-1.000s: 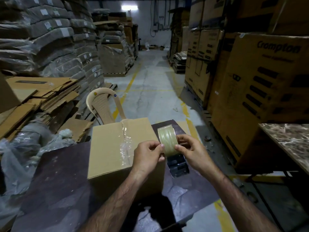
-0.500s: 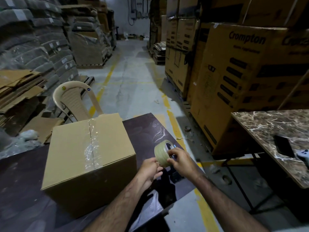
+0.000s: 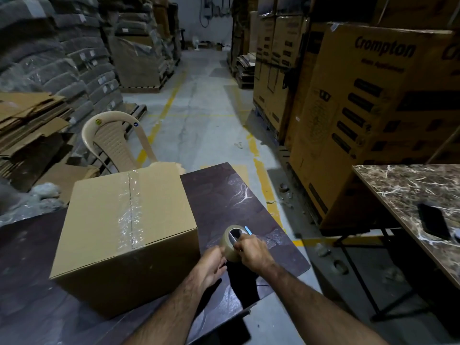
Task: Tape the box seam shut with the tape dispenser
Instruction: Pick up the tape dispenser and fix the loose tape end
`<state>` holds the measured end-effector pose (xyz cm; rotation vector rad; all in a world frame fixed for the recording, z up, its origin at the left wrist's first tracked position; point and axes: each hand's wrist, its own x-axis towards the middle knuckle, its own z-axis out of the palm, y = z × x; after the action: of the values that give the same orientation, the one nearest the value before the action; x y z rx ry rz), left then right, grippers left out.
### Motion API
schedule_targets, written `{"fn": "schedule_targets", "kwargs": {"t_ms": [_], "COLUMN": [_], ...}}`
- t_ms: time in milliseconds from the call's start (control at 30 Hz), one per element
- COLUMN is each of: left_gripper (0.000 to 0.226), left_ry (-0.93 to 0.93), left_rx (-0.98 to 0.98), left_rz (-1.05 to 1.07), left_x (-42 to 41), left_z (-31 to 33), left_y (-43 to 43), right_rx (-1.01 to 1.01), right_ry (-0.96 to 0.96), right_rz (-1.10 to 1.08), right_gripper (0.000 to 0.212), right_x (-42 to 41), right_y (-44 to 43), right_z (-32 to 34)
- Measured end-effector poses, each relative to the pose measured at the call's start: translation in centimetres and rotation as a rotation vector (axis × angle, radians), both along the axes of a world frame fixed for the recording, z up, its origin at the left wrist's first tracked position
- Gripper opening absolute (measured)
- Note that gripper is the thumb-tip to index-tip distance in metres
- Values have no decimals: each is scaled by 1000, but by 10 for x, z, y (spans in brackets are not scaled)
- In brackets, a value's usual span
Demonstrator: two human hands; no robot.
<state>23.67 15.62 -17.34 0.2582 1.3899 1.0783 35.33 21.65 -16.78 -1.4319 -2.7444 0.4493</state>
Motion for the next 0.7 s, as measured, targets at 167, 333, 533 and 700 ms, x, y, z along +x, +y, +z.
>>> {"fn": "schedule_targets", "kwargs": {"t_ms": [167, 333, 533, 700], "left_gripper": [33, 34, 34, 30], "left_ry": [-65, -86, -76, -17], "left_rx": [-35, -45, -4, -13], "left_rz": [26, 8, -48, -97], "left_x": [0, 1, 0, -2], "left_z": [1, -1, -1, 8], "left_y": [-4, -6, -7, -11], "right_rx": [-34, -18, -25, -104], "right_ry": [-64, -143, -166, 14], "right_rz": [4, 56, 64, -17], "right_gripper": [32, 35, 31, 27], "right_x": [-5, -8, -9, -5], "right_y": [-2, -4, -8, -6], "right_z": [-6, -10, -12, -13]}}
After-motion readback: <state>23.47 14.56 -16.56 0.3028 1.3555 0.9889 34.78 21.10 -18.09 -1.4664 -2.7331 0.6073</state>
